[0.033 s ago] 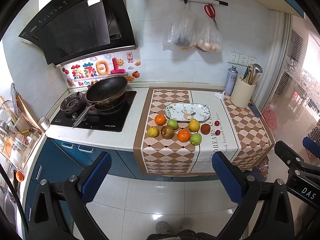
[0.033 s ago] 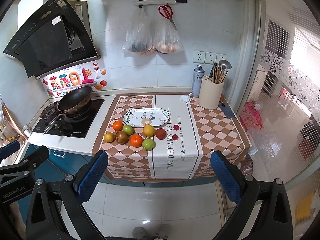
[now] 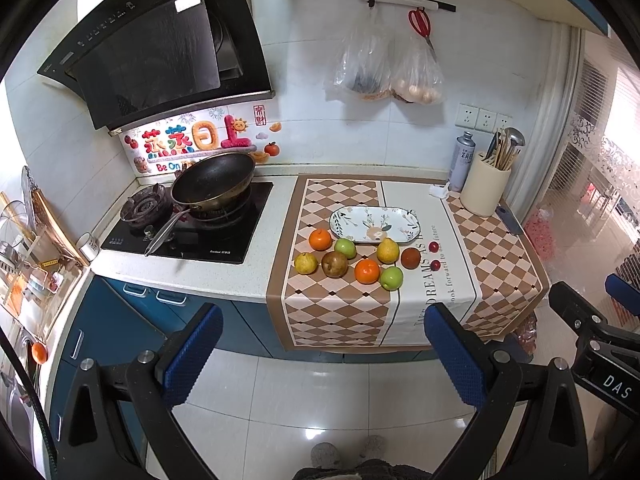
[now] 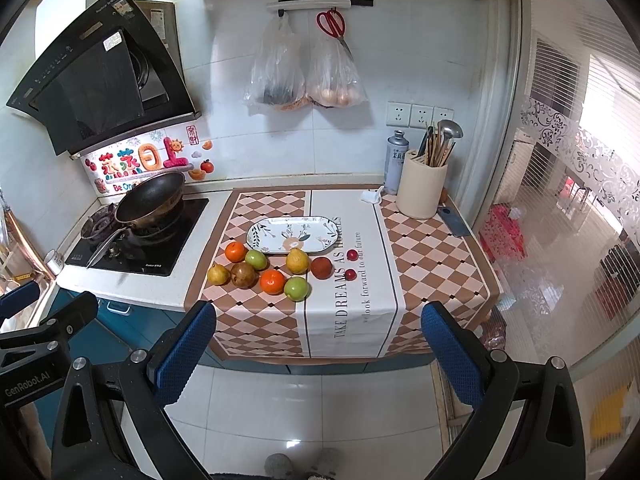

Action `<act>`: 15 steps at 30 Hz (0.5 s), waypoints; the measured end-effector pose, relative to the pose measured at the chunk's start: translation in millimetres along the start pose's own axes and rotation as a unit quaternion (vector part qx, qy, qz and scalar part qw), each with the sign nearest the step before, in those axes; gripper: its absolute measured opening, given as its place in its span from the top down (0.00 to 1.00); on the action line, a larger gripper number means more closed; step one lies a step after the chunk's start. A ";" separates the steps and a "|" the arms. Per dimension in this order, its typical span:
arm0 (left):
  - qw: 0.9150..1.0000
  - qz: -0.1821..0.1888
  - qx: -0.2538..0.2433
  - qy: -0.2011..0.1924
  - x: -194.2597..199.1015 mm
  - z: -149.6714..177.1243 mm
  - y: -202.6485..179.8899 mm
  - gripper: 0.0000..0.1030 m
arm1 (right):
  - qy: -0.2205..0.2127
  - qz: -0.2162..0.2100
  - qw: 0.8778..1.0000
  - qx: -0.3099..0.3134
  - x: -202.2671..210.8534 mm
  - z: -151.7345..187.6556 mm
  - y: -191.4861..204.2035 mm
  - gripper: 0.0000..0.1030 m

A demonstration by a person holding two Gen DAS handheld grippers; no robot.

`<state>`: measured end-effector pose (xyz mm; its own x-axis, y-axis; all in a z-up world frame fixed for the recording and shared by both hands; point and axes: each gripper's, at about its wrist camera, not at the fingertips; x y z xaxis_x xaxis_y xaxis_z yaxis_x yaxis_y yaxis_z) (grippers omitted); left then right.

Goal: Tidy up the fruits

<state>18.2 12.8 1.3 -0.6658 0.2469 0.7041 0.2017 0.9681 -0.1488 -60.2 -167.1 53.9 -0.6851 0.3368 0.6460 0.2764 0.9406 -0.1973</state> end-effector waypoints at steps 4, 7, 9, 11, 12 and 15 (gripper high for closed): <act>1.000 0.001 0.001 0.002 0.1 -0.1 -0.2 0.00 | 0.000 -0.001 1.000 0.000 0.3 -0.3 -0.8 0.00; 1.000 0.001 0.002 0.001 0.1 0.2 -0.4 0.00 | 0.000 0.000 1.000 0.000 0.3 0.1 -0.8 0.00; 1.000 0.002 0.002 0.001 2.9 -0.2 -1.9 0.00 | 0.000 -0.001 1.000 0.000 0.1 -0.4 -0.5 0.00; 1.000 0.001 0.002 0.002 3.5 -2.3 -3.2 0.00 | 0.000 -0.001 1.000 0.000 -0.1 1.8 -1.5 0.00; 1.000 0.002 0.003 0.002 3.9 -3.3 -4.3 0.00 | 0.001 -0.002 1.000 0.000 0.4 0.6 -0.8 0.00; 1.000 0.001 0.002 0.000 4.8 -3.3 -5.9 0.00 | 0.001 -0.002 1.000 0.001 2.3 -1.8 -0.7 0.00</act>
<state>16.3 8.1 7.8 -0.6650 0.2481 0.7045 0.1999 0.9679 -0.1522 -60.8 -167.1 56.9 -0.6850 0.3330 0.6480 0.2728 0.9420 -0.1956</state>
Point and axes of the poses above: each gripper's, at about its wrist camera, not at the fingertips, and x roughly against the way its jaws point, y to its left, z to its underside, and after that the axes turned 14 degrees about z, right-handed
